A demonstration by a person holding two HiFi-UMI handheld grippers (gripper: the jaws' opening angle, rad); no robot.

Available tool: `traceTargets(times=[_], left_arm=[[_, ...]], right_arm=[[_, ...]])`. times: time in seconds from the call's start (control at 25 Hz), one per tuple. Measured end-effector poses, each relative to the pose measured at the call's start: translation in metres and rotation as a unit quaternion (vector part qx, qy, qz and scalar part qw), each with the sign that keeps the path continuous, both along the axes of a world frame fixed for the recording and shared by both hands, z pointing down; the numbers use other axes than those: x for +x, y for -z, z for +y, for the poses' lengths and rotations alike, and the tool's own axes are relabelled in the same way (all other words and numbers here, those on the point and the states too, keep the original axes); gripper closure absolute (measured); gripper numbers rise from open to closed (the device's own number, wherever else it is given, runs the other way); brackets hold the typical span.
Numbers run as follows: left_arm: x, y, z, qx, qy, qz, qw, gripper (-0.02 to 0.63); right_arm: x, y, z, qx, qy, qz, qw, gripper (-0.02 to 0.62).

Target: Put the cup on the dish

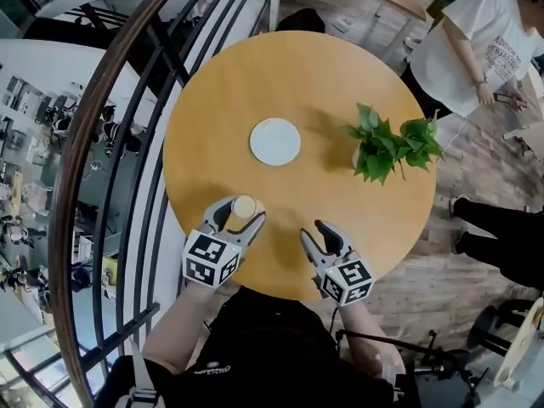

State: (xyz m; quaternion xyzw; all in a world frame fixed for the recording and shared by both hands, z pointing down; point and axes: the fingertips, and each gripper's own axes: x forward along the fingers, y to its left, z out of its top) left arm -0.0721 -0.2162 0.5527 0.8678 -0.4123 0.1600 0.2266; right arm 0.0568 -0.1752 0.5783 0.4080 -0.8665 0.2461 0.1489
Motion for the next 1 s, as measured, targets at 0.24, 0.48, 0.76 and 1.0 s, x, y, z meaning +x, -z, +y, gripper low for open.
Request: traceTargets(times=[0.24, 0.48, 0.76, 1.0], left_arm=[[0.005, -0.018, -0.022, -0.007, -0.005, -0.011, 0.9999, 0.344], [0.007, -0.028, -0.06, 0.011, -0.01, -0.038, 0.9991, 0.344], [0.013, -0.044, -0.116, 0.018, -0.004, -0.051, 0.9985, 0.345], [0.029, -0.056, -0.162, 0.021, -0.009, -0.059, 0.998, 0.344]], right_arm=[[-0.008, -0.014, -0.003, -0.018, 0.004, -0.005, 1.0, 0.445], [-0.012, -0.021, -0.002, -0.035, 0.006, -0.016, 0.999, 0.445], [-0.001, -0.033, -0.005, -0.051, -0.009, -0.019, 0.998, 0.445], [0.013, -0.042, -0.013, -0.059, -0.023, -0.017, 0.998, 0.445]])
